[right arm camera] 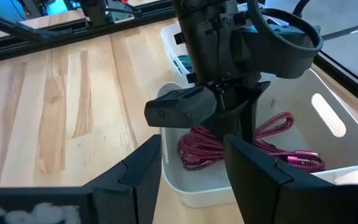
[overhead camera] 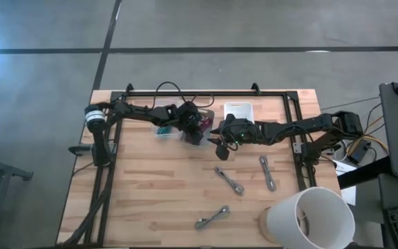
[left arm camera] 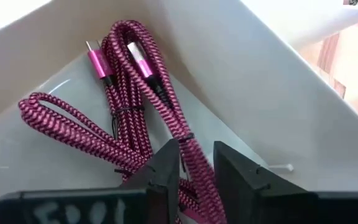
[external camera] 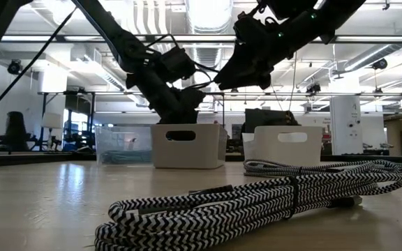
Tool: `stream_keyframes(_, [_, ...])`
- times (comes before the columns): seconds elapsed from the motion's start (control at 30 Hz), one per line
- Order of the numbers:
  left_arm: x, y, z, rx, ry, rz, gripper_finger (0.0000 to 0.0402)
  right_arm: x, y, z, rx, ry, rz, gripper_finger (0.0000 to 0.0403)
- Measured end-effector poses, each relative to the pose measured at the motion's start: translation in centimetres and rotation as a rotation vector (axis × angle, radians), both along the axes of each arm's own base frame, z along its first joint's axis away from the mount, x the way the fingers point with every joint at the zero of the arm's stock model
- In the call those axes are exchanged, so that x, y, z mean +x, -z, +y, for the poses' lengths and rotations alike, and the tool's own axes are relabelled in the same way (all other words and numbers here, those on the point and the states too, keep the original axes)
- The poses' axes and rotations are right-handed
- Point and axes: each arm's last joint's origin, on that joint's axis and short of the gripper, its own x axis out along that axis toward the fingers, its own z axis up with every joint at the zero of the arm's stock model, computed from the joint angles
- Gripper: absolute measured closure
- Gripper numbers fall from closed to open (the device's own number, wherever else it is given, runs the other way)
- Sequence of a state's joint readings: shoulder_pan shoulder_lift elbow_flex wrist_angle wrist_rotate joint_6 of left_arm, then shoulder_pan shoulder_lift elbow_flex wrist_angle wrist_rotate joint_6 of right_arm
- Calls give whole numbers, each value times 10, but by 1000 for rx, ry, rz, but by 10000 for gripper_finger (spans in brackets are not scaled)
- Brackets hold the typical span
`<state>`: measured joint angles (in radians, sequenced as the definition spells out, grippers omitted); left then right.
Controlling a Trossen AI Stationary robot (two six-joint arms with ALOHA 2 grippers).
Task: Pick & Place USB Port
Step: Put the pink charger cable into the gray bin, then put the top left white charger cable into the white bin
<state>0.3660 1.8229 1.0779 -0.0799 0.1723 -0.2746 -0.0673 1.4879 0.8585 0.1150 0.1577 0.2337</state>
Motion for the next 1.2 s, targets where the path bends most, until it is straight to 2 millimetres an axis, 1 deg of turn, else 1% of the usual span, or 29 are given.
stream_keyframes(0.2, [1,-4,0,36,29,-6,310,0,1,3,43,10,-4,234])
stream_keyframes(0.33, [-2,-17,0,90,70,-34,311,-2,4,15,82,-46,40,236])
stream_keyframes(0.47, [-10,-41,-4,163,122,-69,312,-6,11,33,163,-61,111,236])
stream_keyframes(0.6, [-21,-71,-8,234,154,-132,312,-12,18,51,215,-66,187,236])
stream_keyframes(0.73, [-33,-97,-14,279,160,-201,312,-16,21,65,229,-43,197,236])
stream_keyframes(0.87, [-45,-115,-19,302,158,-250,312,-19,24,77,243,-45,202,236])
stream_keyframes(0.93, [-50,-120,-22,312,160,-272,312,-21,26,81,253,-31,201,236])
stream_keyframes(1.03, [-56,-122,-26,317,164,-283,312,-25,32,86,263,2,205,236])
stream_keyframes(1.2, [-65,-110,-32,341,203,-255,312,-33,42,87,280,63,224,236])
